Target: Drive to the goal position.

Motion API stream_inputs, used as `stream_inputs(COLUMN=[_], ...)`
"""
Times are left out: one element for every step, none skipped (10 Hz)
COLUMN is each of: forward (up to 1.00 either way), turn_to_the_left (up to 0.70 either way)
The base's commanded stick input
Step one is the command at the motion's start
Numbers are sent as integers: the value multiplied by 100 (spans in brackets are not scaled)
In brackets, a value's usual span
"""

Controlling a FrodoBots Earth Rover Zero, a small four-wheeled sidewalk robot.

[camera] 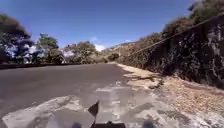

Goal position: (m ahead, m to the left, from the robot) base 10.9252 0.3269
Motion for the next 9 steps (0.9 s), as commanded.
stream_inputs(forward=[100,100,100,100,100,100,100,100,100], turn_to_the_left=[0,0,0,0,0,0,0,0,-26])
